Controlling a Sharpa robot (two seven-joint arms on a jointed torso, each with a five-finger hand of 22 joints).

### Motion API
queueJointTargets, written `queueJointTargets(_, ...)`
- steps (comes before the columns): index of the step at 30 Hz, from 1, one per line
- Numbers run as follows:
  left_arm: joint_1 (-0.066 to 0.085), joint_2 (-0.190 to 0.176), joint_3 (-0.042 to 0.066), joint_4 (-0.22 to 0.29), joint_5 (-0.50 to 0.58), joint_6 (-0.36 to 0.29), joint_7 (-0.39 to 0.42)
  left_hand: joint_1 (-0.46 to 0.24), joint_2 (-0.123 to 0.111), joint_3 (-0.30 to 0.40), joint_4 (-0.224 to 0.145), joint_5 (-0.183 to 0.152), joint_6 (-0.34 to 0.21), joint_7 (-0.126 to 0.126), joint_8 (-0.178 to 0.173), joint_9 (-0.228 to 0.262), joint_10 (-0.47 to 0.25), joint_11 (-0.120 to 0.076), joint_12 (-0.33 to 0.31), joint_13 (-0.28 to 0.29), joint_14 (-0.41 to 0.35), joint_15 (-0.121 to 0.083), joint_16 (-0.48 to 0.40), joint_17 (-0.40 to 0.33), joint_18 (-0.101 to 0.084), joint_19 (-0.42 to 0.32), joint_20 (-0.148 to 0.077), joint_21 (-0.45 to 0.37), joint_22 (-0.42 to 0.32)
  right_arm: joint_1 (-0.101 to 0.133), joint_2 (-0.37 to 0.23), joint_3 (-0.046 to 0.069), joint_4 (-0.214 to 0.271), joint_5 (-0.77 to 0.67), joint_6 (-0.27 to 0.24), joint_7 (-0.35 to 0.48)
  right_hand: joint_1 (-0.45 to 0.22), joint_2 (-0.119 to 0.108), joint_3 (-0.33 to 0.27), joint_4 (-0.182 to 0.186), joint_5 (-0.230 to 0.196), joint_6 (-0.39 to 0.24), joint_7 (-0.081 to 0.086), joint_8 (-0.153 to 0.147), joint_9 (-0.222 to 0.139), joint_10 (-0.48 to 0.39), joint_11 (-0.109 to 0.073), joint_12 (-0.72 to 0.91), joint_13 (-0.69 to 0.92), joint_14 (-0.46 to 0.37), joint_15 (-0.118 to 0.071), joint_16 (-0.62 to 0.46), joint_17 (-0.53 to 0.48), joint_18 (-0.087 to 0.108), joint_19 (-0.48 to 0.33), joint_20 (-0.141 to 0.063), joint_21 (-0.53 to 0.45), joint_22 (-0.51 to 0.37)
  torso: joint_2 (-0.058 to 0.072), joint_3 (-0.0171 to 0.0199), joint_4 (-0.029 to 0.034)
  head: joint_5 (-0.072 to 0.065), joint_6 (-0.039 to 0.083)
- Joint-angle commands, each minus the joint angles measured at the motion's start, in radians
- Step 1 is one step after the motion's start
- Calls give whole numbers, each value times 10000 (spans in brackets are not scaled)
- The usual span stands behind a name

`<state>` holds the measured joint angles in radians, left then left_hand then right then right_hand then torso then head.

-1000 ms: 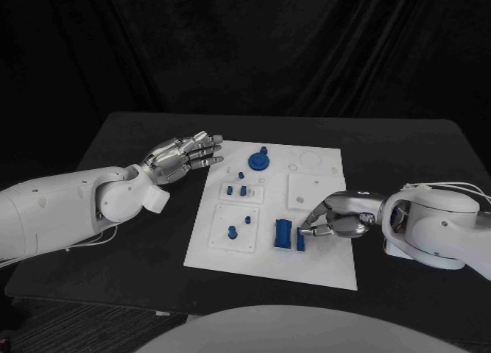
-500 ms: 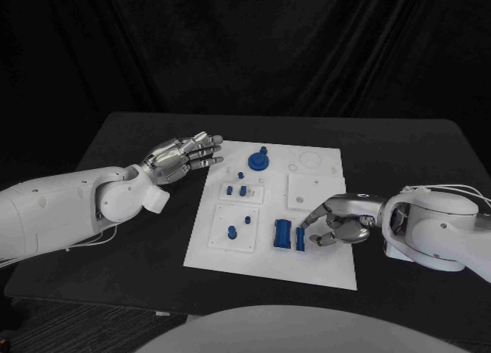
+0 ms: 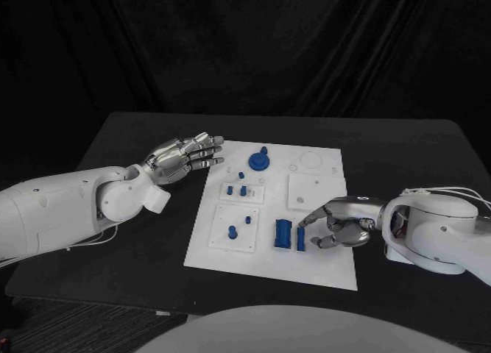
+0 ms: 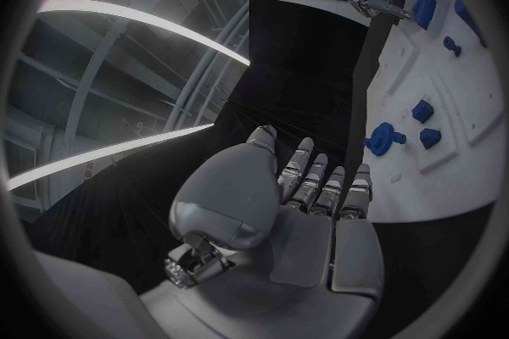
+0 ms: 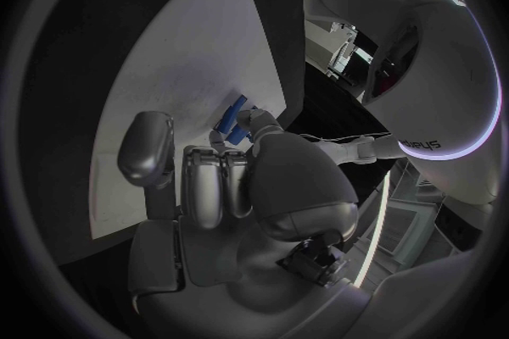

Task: Assemble the parts on the task board

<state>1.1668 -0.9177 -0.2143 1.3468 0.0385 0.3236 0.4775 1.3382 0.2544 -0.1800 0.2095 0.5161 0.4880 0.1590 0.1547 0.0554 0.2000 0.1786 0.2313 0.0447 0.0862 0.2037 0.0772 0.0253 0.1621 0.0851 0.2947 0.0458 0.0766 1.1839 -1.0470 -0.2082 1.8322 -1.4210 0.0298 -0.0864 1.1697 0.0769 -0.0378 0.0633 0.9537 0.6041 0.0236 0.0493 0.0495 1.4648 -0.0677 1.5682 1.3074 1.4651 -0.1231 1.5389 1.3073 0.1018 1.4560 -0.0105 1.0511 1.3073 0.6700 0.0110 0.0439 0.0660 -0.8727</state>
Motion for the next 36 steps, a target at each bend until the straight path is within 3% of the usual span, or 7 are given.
queueJointTargets(1,-23,12,7,0,-9,191,59,81,53,-9,-47,41,23,236,25,6,46,-2,14,7,53,-3,30,2,-112,6,-2,51,-11,-34,-81,-3,82,-784,-456,62,27,-243,543,-194,766,-184,-44,37,41,1060,-38,25,2634,845,-20,-29,1489,-96,-7,-6,91,1408,3,0,-2,5,1)
queueJointTargets(2,-23,11,7,0,-9,190,57,81,53,-9,-47,41,23,236,25,6,46,-2,14,7,53,-3,30,2,-112,6,-2,51,-11,-35,-111,-2,102,-870,-625,154,-229,-554,1508,-355,723,-208,-59,58,51,1060,-57,25,2634,858,-14,-7,1557,-96,21,-66,176,1435,2,1,-2,7,1)
queueJointTargets(7,-24,7,6,-4,-9,192,50,81,53,-9,-47,41,23,236,25,6,46,-2,14,7,53,-3,30,2,-112,6,-2,51,-11,-36,-278,-2,223,-1234,-1495,642,-524,-809,2183,-471,570,-412,-101,29,32,1060,-85,25,2634,885,-61,39,1696,-149,76,-51,390,1488,-3,1,-2,21,1)
queueJointTargets(12,-24,1,6,-4,-9,192,42,85,63,2,-57,47,37,257,33,8,48,-2,16,7,49,-5,27,1,-117,4,-2,50,-14,-37,-404,-2,316,-1601,-1836,879,-709,-942,2394,-470,253,-447,-128,31,33,1060,-103,25,2634,901,-72,66,1782,-179,118,-58,559,1527,-1,1,-1,2,1)
queueJointTargets(23,-25,7,6,-12,-9,197,37,85,63,2,-57,47,37,257,33,8,48,-2,16,7,49,-5,27,1,-117,4,-2,50,-14,-78,-505,-4,363,-1782,-1620,963,-851,-1114,2906,-624,341,586,-180,209,133,1060,-146,25,2634,924,-108,108,1907,-219,179,-88,803,1585,-2,1,0,-4,1)
queueJointTargets(29,-26,19,6,-22,-9,207,34,85,69,9,-64,49,19,263,28,6,44,6,11,6,47,-6,25,1,-122,1,-2,48,-18,-165,-527,-4,379,-1792,-1457,981,-1090,-1254,3172,-693,-19,1938,-96,426,241,1060,-90,25,2634,931,-77,122,1950,-239,197,-79,898,1603,-2,1,0,0,1)
queueJointTargets(36,-27,31,6,-48,-9,190,35,84,69,10,-65,49,1,263,23,4,32,8,-2,4,46,-6,24,1,-123,5,-2,50,-15,-370,-546,-3,388,-1795,-1431,1020,-1153,-1278,3270,-727,-268,2175,-49,465,249,1060,-49,25,2634,930,-44,122,1946,-240,195,-51,903,1602,-2,1,0,4,1)
